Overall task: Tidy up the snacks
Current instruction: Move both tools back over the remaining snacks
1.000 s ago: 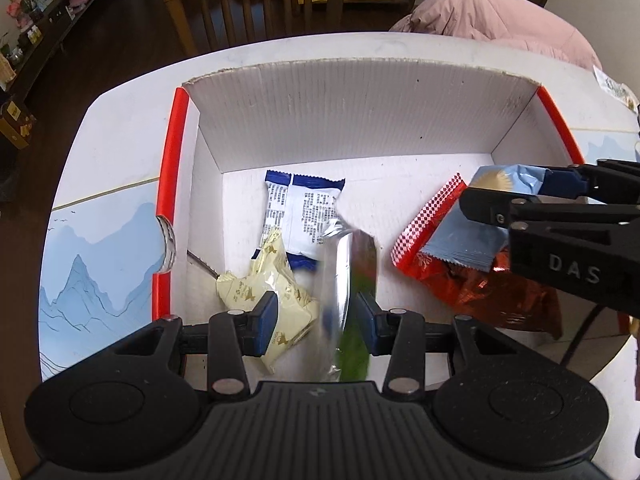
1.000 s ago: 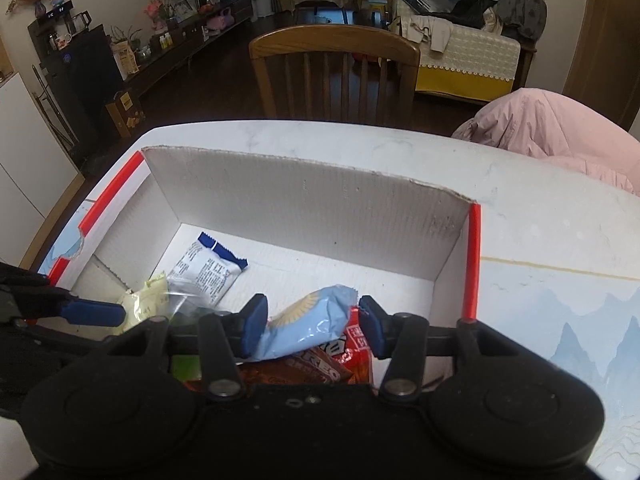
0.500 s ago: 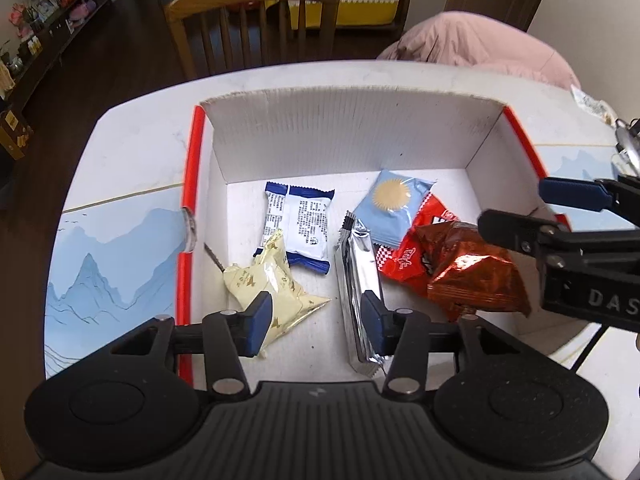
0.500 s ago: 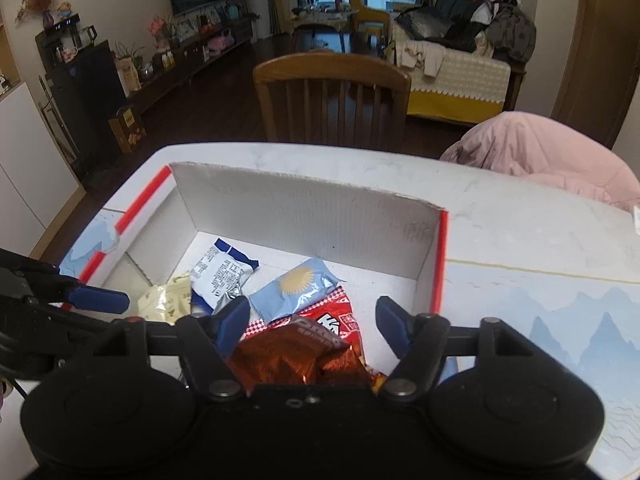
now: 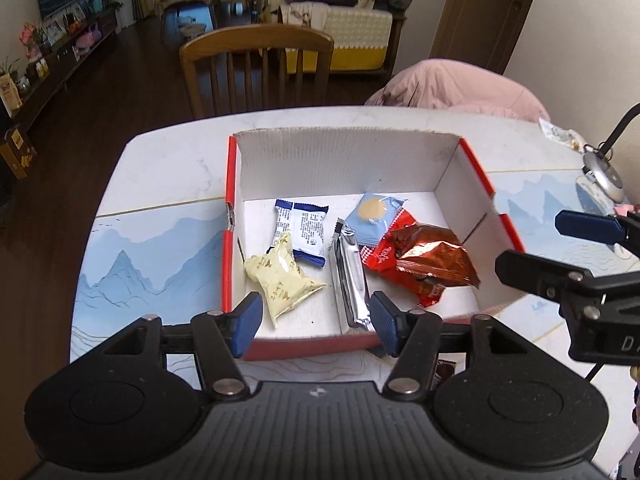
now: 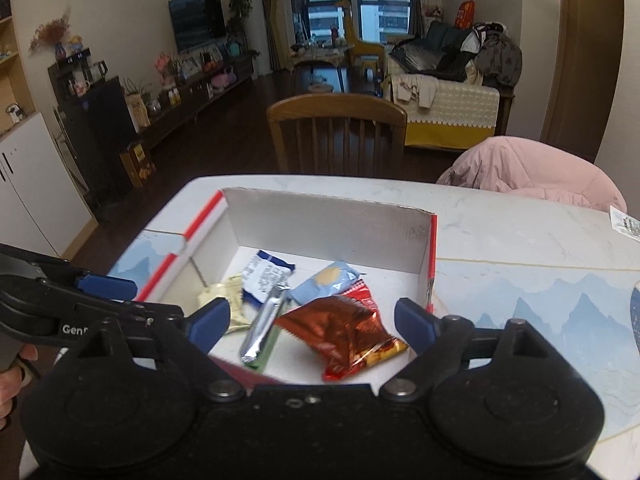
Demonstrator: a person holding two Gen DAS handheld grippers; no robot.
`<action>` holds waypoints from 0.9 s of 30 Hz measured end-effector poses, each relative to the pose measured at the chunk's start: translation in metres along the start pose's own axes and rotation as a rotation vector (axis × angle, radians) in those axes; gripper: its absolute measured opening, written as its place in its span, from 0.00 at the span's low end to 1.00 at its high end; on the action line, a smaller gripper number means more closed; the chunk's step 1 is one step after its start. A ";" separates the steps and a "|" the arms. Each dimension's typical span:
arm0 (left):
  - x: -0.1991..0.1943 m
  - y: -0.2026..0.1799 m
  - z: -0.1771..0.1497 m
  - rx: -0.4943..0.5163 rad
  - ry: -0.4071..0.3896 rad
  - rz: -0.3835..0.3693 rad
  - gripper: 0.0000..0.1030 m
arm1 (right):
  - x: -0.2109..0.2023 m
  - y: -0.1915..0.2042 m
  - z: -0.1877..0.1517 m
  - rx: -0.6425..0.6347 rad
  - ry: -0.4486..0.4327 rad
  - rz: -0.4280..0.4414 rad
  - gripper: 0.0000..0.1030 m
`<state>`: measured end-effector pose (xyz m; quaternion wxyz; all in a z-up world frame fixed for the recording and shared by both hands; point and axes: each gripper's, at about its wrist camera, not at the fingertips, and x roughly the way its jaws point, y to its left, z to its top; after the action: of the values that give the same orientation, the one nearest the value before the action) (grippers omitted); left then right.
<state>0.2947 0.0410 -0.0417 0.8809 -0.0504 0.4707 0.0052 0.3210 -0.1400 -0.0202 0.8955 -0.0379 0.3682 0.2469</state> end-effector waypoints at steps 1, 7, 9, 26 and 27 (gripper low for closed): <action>-0.005 0.001 -0.003 -0.001 -0.009 0.000 0.57 | -0.006 0.003 -0.002 -0.002 -0.007 0.001 0.88; -0.036 0.001 -0.021 0.015 -0.068 -0.009 0.65 | -0.034 0.019 -0.016 -0.013 -0.047 0.006 0.89; -0.046 -0.001 -0.028 0.027 -0.087 -0.006 0.65 | -0.042 0.023 -0.021 -0.013 -0.058 0.010 0.91; -0.099 0.004 -0.080 0.057 -0.172 -0.035 0.78 | -0.088 0.044 -0.062 0.034 -0.120 0.062 1.00; -0.100 0.006 -0.083 0.051 -0.179 -0.030 0.78 | -0.089 0.045 -0.064 0.036 -0.122 0.059 1.00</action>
<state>0.1694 0.0434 -0.0050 0.9205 -0.0342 0.3890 -0.0156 0.2045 -0.1537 -0.0011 0.9091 0.0044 0.3183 0.2685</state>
